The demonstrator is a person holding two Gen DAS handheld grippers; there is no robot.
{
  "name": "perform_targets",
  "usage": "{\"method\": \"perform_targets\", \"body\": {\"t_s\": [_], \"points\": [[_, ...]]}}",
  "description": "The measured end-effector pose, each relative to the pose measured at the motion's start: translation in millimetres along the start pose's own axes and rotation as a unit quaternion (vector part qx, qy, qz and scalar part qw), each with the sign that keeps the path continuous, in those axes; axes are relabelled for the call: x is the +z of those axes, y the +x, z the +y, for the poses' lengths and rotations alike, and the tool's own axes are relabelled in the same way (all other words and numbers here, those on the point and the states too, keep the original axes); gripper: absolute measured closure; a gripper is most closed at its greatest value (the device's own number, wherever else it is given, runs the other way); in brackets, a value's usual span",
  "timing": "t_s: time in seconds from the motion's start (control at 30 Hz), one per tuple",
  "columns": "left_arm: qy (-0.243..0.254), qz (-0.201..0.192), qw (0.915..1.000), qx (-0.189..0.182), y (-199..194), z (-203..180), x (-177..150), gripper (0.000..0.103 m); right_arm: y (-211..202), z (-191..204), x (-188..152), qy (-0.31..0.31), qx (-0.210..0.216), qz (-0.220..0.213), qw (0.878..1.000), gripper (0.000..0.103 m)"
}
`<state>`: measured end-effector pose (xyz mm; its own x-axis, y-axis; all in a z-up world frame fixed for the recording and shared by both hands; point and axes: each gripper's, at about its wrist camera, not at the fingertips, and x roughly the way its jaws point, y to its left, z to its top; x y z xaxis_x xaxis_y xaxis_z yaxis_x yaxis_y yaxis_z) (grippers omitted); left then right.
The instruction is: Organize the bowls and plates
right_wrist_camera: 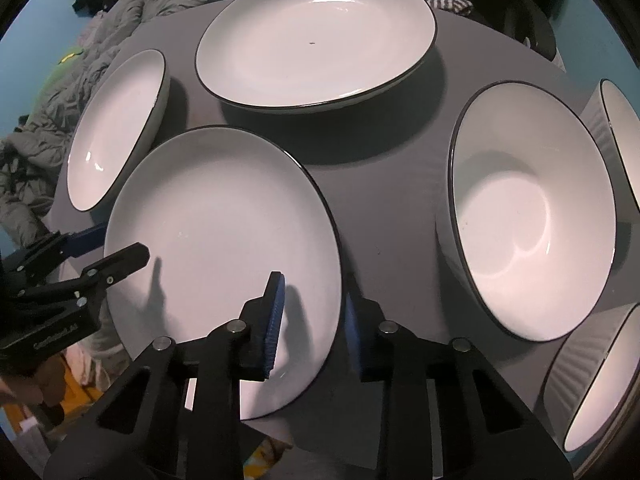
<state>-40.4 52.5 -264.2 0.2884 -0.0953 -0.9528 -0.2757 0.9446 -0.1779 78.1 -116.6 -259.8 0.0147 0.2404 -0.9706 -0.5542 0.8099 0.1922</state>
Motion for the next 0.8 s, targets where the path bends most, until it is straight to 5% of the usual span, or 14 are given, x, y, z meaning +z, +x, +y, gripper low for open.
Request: {"method": "perform_targets", "body": {"t_s": [0.3,0.8], "points": [[-0.008,0.007,0.9999,-0.003,5,5,2,0.061,-1,-21,-18,0.009,0.032,0.001,0.999,0.080],[-0.018,0.016,0.9996,-0.017,5,1,6,0.070,1,-16,-9,0.012,0.020,0.000,1.000,0.080]]}}
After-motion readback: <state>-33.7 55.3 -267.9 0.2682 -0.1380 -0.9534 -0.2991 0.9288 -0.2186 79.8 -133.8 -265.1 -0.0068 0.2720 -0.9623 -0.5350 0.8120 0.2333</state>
